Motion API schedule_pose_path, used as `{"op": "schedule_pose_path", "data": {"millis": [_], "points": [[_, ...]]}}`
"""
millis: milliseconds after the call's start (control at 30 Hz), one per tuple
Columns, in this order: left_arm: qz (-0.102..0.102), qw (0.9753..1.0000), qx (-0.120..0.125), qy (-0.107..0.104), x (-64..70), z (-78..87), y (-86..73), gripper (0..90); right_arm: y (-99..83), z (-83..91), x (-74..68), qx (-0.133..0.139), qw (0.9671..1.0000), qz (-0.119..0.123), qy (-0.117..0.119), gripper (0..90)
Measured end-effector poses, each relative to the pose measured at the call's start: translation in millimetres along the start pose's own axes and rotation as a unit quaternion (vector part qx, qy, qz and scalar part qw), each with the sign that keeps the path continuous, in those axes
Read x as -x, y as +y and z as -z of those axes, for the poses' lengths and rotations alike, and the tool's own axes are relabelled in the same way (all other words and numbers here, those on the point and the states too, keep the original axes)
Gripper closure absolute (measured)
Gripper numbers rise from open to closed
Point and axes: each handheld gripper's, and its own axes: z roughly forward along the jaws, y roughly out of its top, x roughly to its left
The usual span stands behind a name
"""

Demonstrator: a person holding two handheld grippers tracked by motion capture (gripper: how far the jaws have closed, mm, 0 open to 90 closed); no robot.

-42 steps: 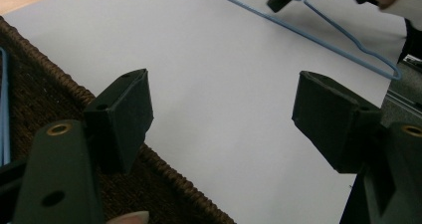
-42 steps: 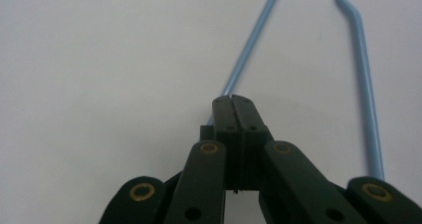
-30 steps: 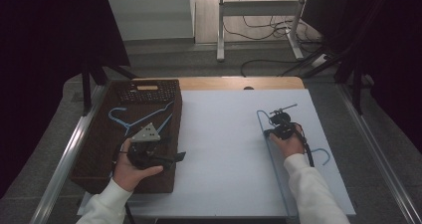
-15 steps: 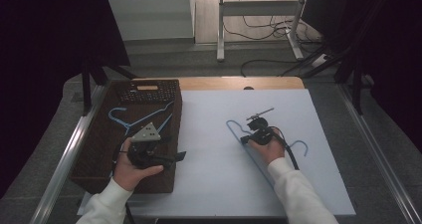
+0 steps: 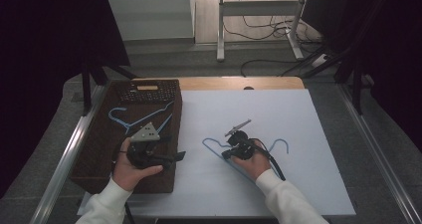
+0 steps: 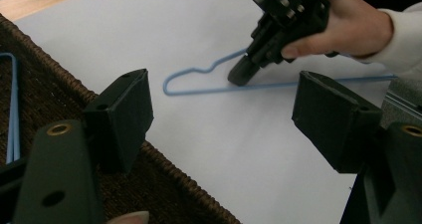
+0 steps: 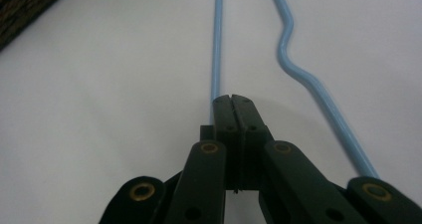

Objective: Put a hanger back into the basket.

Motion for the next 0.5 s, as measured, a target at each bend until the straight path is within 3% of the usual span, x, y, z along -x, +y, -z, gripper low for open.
{"op": "schedule_pose_path", "data": {"millis": [267,367,500], "points": [[0.001,1.0,-0.001,0.001,-0.3,-0.3,-0.3,23.8,-9.1,-1.1,-29.5,-0.018,0.9987,0.036,0.03,89.9],[0.001,1.0,-0.001,0.001,-0.3,-0.3,-0.4,23.7,-13.4,0.6,-33.7,-0.02,0.9983,0.042,0.037,89.9],[0.002,1.0,0.0,0.001,-0.5,0.7,-0.7,23.8,-23.9,19.1,-27.6,-0.009,0.9993,0.031,0.018,89.9]]}}
